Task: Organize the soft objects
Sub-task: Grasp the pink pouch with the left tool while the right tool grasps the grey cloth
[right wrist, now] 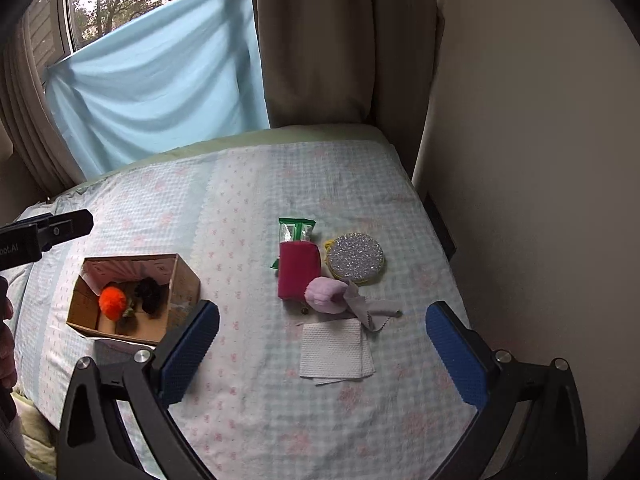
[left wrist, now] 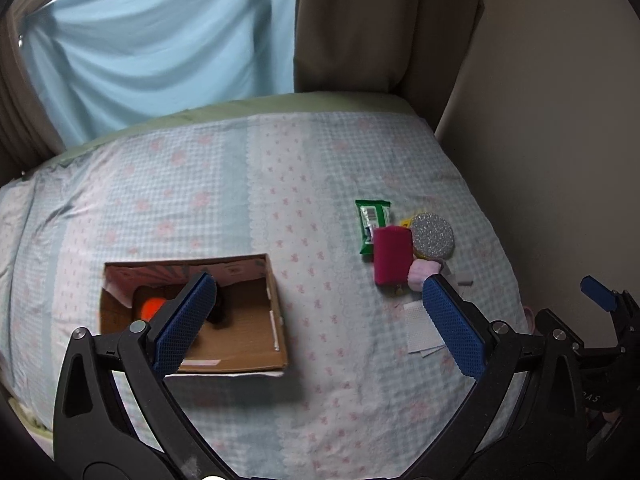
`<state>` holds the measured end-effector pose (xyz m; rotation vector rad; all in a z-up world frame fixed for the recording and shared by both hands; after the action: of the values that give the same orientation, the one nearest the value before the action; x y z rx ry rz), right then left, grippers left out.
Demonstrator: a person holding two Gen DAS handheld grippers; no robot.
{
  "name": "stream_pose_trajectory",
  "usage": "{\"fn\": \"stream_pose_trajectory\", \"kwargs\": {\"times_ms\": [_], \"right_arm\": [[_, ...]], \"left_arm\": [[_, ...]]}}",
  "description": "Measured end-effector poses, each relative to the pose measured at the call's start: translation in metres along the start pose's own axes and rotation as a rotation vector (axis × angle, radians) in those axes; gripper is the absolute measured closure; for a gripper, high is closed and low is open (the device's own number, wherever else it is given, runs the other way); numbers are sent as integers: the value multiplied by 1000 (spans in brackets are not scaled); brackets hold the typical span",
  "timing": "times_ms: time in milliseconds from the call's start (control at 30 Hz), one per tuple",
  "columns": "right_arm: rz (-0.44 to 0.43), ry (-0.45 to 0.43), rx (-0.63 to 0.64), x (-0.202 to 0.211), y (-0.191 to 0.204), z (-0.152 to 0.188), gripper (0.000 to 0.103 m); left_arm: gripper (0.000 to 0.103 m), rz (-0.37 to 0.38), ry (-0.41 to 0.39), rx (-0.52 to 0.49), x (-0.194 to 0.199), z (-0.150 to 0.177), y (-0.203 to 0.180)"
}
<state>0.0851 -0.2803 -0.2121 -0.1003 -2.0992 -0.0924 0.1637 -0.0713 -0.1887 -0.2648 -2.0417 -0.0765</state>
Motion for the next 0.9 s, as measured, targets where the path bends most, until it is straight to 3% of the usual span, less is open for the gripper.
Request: {"fn": "stream_pose_trajectory", "kwargs": {"times_ms": [367, 667, 833, 900], "right_arm": [[-48, 127, 35, -139, -87, -3, 0], [-115, 229, 85, -243, -101, 18, 1], [-126, 263, 87, -278, -101, 27, 11], [-127, 275, 98, -287, -100, 30, 21]], "left_arm": [[0, 4, 198, -11, -162, -14, -94], [1, 6, 310, -25, -274, -17, -127], [1, 17, 345, -4, -312, -16, -129], [1, 21, 360, -2, -322, -14, -131]]}}
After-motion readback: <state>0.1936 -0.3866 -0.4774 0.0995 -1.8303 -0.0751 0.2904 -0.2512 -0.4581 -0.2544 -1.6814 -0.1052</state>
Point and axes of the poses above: each gripper's, at about its wrist camera, not at the fingertips, and x roughly against the way its jaws point, y to its left, z to its underside, the point moved 4 cm from there along -x, roughly the way its jaws point, and after that the axes turned 7 degrees about y, right-handed, at the moved point
